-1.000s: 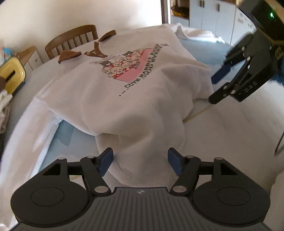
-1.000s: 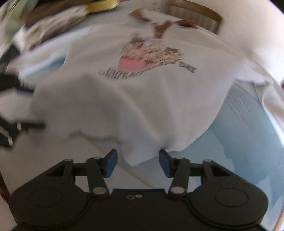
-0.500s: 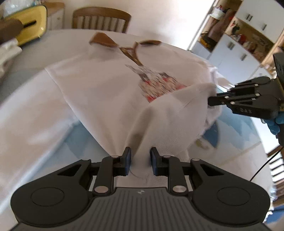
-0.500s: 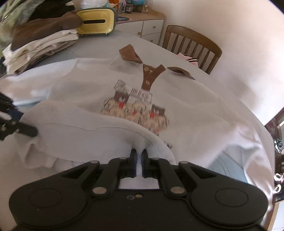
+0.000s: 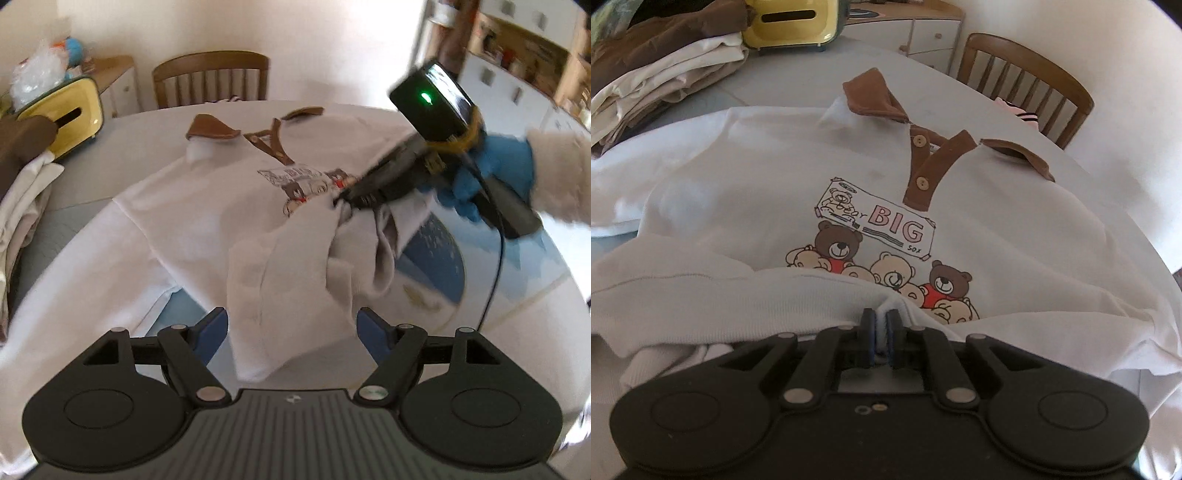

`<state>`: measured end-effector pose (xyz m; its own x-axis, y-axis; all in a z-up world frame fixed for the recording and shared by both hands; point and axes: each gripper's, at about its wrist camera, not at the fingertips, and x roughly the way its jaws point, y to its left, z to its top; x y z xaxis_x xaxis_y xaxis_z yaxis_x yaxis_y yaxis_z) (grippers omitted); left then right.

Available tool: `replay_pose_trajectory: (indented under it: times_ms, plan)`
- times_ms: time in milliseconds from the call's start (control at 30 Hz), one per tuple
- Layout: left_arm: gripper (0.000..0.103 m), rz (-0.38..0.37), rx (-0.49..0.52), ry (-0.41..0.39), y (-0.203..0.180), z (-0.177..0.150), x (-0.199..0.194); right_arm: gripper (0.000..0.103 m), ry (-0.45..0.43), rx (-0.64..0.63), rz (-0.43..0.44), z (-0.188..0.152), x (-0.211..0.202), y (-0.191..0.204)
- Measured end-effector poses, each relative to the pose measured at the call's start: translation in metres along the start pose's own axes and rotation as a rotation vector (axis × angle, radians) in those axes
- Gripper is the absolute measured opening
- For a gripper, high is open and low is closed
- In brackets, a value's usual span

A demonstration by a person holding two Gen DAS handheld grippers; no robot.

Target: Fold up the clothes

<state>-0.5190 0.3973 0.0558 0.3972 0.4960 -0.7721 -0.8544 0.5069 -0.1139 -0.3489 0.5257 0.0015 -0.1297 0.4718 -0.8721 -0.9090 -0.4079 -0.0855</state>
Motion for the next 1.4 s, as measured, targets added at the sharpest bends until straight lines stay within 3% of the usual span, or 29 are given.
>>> replay_pose_trajectory:
  times_ms: [100,167,200,233,333,500,667,733,933,1033,1167,1200,1233,1400]
  plan:
    - [0.075,0.009,0.058,0.012,-0.009,0.006,0.012,0.103,-0.027,0.024,0.012,-0.011,-0.025,-0.006]
    - [0.058,0.017,0.080,0.044,-0.010,0.003,0.024,0.103,-0.045,0.040,0.021,-0.018,-0.041,-0.010]
    - [0.041,0.016,0.072,0.062,-0.008,0.002,0.030,0.103,-0.054,0.048,0.025,-0.022,-0.049,-0.011]
    - [0.032,0.014,0.064,0.079,-0.006,0.000,0.036,0.103,-0.064,0.056,0.029,-0.025,-0.057,-0.013]
    - [0.025,0.009,0.002,0.079,0.006,-0.002,0.043,0.103,-0.091,0.080,0.041,-0.036,-0.082,-0.019]
    - [0.024,0.007,-0.035,0.077,0.019,-0.002,0.051,0.103,-0.074,0.109,0.047,-0.075,-0.108,-0.007]
    - [0.024,0.009,-0.019,0.088,0.021,-0.003,0.059,0.103,0.000,0.150,-0.043,-0.095,-0.071,0.017]
    - [0.024,0.006,-0.015,0.091,0.022,-0.003,0.061,0.103,-0.004,0.208,-0.074,-0.092,-0.060,0.018]
    - [0.024,-0.001,-0.008,0.093,0.022,-0.002,0.065,0.103,-0.027,0.405,-0.056,-0.076,-0.047,0.010]
    - [0.024,0.000,0.003,0.090,0.021,-0.002,0.067,0.103,-0.011,0.443,-0.073,-0.074,-0.037,0.012]
    - [0.024,-0.002,0.020,0.083,0.021,-0.004,0.066,0.103,-0.025,0.383,-0.122,-0.084,-0.056,0.010]
    - [0.024,-0.001,0.021,0.080,0.021,-0.004,0.064,0.080,-0.028,0.359,-0.136,-0.088,-0.066,0.008]
    - [0.022,-0.001,0.022,0.078,0.021,-0.004,0.063,0.103,-0.031,0.336,-0.150,-0.091,-0.076,0.005]
    - [0.010,-0.016,0.070,0.034,0.020,-0.011,0.037,0.101,-0.046,0.218,-0.221,-0.109,-0.126,-0.005]
